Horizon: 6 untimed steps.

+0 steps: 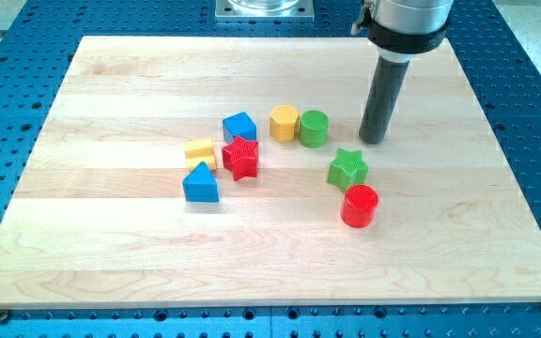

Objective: Slightly move the green circle to the left

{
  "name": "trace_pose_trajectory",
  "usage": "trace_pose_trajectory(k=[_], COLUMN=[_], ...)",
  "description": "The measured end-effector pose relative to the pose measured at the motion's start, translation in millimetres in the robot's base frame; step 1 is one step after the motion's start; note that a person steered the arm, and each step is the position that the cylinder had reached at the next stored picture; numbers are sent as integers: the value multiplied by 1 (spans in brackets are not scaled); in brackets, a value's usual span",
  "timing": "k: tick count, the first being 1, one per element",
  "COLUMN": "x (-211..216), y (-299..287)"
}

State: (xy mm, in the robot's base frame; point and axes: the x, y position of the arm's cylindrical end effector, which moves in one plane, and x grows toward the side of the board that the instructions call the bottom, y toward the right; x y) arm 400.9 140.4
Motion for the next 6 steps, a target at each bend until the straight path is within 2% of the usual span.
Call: trace_pose_trajectory(k=[1,3,4,6], x=[0,-1,4,-1], y=[-1,-60,-121,-66])
